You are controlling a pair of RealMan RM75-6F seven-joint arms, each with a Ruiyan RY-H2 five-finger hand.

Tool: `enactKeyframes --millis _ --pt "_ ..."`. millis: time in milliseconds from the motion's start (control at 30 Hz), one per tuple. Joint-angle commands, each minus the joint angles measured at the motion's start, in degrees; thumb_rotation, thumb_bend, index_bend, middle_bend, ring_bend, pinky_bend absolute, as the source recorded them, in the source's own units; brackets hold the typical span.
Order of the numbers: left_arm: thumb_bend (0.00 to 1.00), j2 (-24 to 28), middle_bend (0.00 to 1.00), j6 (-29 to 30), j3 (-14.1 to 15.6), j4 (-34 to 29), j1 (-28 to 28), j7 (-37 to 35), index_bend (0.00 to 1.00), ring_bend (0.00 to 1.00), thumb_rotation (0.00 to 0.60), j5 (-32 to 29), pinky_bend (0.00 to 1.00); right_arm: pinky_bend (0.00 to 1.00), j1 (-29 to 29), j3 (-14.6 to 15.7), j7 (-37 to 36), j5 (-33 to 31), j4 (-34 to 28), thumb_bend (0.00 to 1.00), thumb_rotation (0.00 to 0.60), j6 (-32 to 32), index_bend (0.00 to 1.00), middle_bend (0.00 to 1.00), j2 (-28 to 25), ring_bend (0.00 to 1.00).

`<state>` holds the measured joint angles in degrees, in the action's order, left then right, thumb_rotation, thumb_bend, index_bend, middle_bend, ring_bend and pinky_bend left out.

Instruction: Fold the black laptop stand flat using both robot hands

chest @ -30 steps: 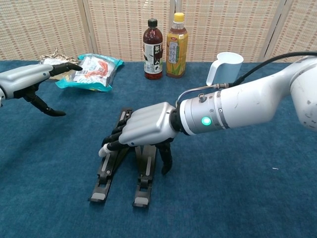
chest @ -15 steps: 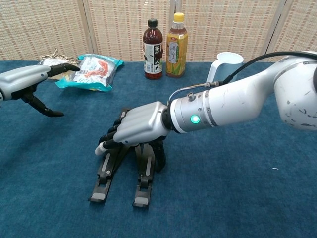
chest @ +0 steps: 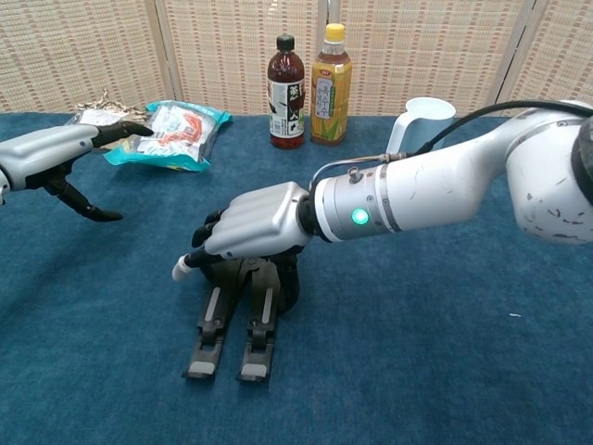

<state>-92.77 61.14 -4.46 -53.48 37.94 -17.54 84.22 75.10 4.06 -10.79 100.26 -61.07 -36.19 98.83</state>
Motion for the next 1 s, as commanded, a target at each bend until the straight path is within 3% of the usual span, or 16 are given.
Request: enactKeyframes --millis 33,267,400,500,600,700,1000 --pt "0.13 -0.09 0.0 -0.06 0.02 0.13 0.0 -0.08 0.0 0.0 0.6 0.06 0.01 0.0 -0.49 0.3 -0.56 0.29 1.22 0.12 0.6 -1.39 0.21 0.39 0.73 0.0" --pt "0.13 -0.17 0.0 0.06 -0.05 0.28 0.02 -0.21 0.0 0.0 0.6 0.2 0.01 0.0 -1.87 0.56 -1.61 1.18 4.06 0.16 0.6 -6.2 0.34 0.49 2.28 0.1" --pt "0.13 -0.12 0.0 0.17 -0.13 0.22 0.07 -0.21 0.0 0.0 0.6 0.29 0.01 0.0 -2.29 0.5 -2.04 1.25 5.02 0.16 0.6 -7.66 0.36 0.5 2.67 0.11" --pt "0.13 -0.04 0.0 0.27 -0.19 -0.01 0.08 -0.09 0.0 0.0 0.6 0.32 0.01 0.0 -2.24 0.56 -2.26 0.89 4.16 0.15 0.6 -7.17 0.29 0.37 2.08 0.07" --pt "0.13 0.11 0.0 0.31 -0.26 -0.39 0.1 0.16 0.0 0.0 0.6 0.31 0.01 0.0 -2.28 0.27 -1.5 0.08 2.38 0.14 0.6 -6.3 0.05 0.14 1.16 0.0" --pt "0.13 0.43 0.0 0.55 -0.39 -1.08 0.06 0.49 0.0 0.0 0.6 0.31 0.01 0.0 -2.9 -0.29 -0.14 -0.9 0.14 0.09 0.6 -6.44 0.0 0.02 0.02 0.0" --pt "0.13 2.96 0.0 1.67 -0.68 -4.73 -0.83 3.12 0.0 0.0 0.6 -0.17 0.01 0.0 -9.91 -4.06 7.56 -8.39 -9.41 0.05 0.6 -11.67 0.0 0.0 -6.32 0.0"
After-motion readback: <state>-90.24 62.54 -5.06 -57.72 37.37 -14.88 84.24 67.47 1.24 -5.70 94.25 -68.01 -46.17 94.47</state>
